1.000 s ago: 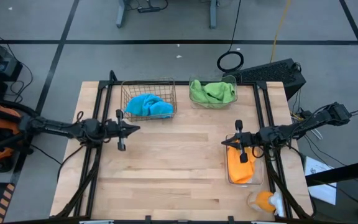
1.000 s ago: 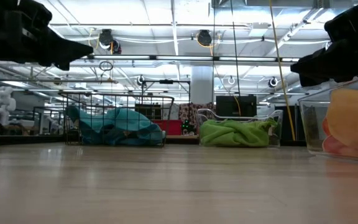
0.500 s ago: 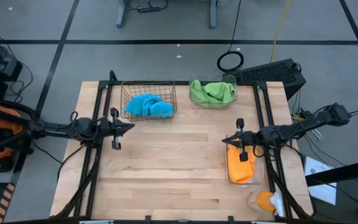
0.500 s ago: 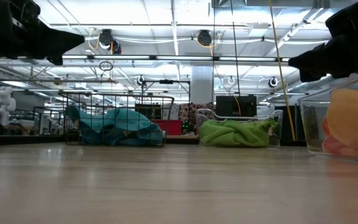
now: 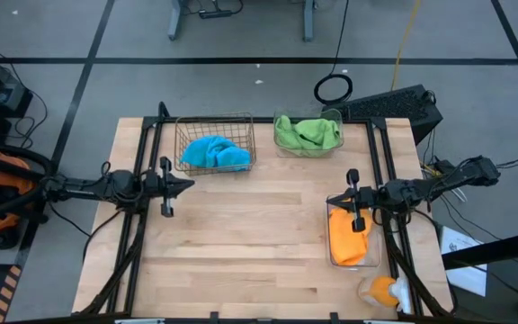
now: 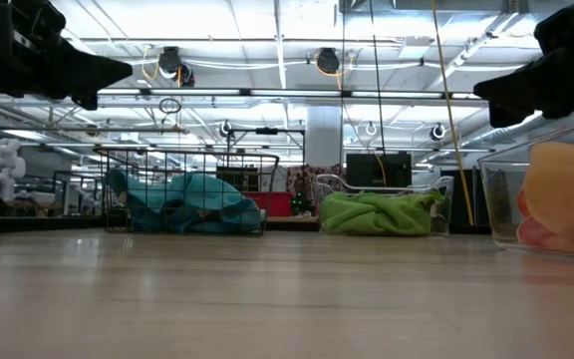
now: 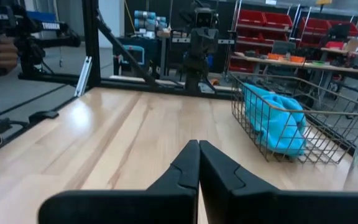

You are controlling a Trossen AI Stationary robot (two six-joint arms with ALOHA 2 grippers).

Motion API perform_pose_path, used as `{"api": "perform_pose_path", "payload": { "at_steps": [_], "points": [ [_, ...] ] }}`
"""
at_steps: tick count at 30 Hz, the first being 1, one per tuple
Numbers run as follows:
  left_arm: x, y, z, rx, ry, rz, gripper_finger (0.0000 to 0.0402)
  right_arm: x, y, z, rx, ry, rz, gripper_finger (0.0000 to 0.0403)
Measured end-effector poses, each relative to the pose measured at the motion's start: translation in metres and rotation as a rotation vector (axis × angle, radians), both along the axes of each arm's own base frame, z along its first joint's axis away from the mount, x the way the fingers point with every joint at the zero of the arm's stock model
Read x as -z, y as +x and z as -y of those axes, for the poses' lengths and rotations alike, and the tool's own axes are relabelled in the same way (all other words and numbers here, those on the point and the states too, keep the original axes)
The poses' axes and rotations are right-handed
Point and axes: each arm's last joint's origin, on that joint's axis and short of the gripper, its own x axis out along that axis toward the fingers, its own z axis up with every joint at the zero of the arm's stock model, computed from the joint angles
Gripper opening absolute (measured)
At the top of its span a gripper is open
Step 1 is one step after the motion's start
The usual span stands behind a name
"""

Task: Sort microfiber towel by color & place in baskets
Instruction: Return to Home Position

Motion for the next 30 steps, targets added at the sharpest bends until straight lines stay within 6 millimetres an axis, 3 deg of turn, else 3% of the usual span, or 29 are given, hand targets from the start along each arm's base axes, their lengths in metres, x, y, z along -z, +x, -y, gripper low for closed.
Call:
{"api": "perform_pose_path", "payload": {
  "at_steps": [15, 30],
  "points": [
    [0.003, 0.000, 0.000, 0.003, -0.026, -0.038, 0.0004, -0.009, -0.014, 0.003, -0.079, -0.134, 0.122, 0.0000],
    [0.004, 0.000, 0.000, 0.002, -0.019, -0.047, 0.0004, -0.004, -0.018, 0.011, -0.072, -0.120, 0.076, 0.0000]
  ]
}}
